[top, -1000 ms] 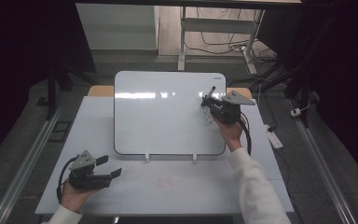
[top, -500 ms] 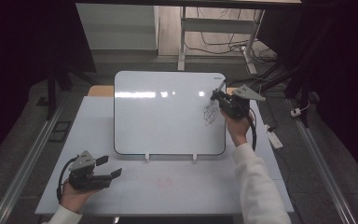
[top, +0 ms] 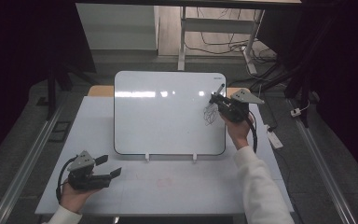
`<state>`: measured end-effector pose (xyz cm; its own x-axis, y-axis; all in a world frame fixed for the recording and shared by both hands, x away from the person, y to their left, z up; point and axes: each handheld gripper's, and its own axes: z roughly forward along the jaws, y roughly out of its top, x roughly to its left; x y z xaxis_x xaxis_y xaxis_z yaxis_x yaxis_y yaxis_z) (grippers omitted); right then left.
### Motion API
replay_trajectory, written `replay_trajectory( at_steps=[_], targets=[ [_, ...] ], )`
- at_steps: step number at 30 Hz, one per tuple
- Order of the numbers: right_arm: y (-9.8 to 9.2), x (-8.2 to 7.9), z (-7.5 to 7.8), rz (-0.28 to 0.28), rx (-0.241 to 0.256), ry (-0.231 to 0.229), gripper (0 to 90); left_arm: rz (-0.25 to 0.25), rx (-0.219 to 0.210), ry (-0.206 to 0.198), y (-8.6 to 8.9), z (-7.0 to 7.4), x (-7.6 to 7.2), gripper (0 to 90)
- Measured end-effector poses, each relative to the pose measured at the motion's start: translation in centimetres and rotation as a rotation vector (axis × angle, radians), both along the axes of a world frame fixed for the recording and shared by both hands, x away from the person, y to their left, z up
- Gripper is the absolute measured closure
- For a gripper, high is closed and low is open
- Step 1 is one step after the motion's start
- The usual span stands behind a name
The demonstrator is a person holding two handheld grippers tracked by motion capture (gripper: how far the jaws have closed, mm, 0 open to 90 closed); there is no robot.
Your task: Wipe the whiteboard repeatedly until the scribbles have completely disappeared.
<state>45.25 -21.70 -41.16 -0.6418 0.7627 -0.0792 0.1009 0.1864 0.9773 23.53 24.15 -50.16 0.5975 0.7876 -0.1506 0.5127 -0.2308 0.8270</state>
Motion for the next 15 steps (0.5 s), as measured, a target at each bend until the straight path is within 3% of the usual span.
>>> replay_trajectory(
  at_steps=[2,4,8,10,13,15],
  targets=[
    [-0.8,0.4,0.3,-0.049,0.041,-0.008,81.1,0.001,0.000,0.003,-0.1,-0.1,0.0,24.5],
    [-1.4,0.7,0.3,-0.061,0.094,0.011,81.2,-0.003,0.001,-0.002,-0.1,0.0,-0.1,24.5],
    [-0.3,-0.3,-0.5,0.010,0.040,0.026,81.1,-0.002,0.000,-0.003,-0.1,0.0,0.0,24.5],
    [-0.1,-0.5,-0.6,0.011,0.021,0.015,81.1,-0.001,-0.002,0.002,-0.1,0.0,0.0,24.5],
    [-1.1,0.0,-0.2,-0.050,0.084,0.015,81.2,-0.005,0.000,-0.001,-0.2,0.0,-0.1,24.5],
    [-0.8,-0.1,-0.4,-0.042,0.081,0.025,81.2,-0.005,-0.002,-0.005,-0.2,0.1,-0.1,24.5]
  ],
)
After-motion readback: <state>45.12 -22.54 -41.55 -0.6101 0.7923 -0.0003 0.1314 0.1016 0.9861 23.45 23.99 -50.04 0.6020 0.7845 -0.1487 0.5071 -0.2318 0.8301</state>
